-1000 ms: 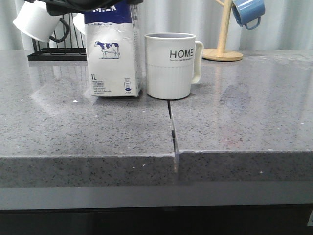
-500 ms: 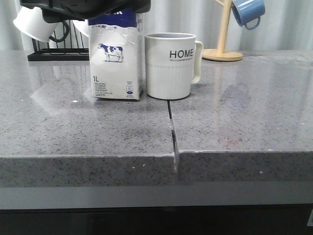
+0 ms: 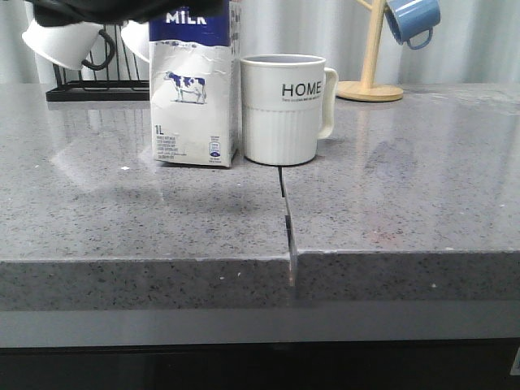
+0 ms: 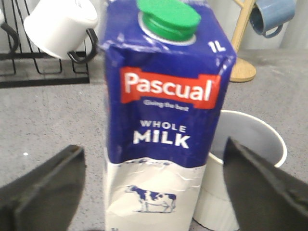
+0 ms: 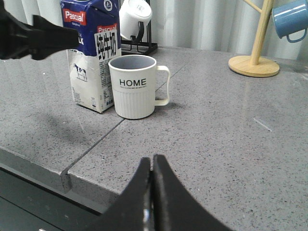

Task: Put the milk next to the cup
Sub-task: 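Open the left gripper and raise it away from the carton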

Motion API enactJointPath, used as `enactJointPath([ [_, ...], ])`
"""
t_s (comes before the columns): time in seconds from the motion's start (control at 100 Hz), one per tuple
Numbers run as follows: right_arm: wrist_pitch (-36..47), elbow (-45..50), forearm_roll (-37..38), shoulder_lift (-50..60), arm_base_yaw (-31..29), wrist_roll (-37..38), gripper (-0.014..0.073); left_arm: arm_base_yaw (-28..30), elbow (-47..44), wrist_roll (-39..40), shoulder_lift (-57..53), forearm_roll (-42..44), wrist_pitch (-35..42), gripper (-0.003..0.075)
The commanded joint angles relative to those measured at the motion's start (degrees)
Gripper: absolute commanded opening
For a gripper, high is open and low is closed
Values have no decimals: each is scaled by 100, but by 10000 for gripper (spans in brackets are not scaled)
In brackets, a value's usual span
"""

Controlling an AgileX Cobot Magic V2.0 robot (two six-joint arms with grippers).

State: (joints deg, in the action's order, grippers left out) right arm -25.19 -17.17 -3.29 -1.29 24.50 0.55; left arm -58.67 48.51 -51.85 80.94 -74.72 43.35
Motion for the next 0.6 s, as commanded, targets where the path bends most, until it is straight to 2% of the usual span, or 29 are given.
enactJointPath([
  [0.0,497,-142,11,-73,-14,-55,-69,-52,-70,-11,-489,482,284,386],
  [0.15,497,-142,11,-73,-14,-55,-69,121,-389,-248,-969,591,237,115],
  [0.25,497,-142,11,-73,-14,-55,-69,333,-547,-645,-1260,602,226,9],
  [0.4,497,-142,11,-73,-14,-55,-69,889,-758,-653,-1693,841,-48,-20],
  [0.59,497,-142,11,-73,-14,-55,-69,1919,-886,-653,-2123,1401,-1035,-20],
])
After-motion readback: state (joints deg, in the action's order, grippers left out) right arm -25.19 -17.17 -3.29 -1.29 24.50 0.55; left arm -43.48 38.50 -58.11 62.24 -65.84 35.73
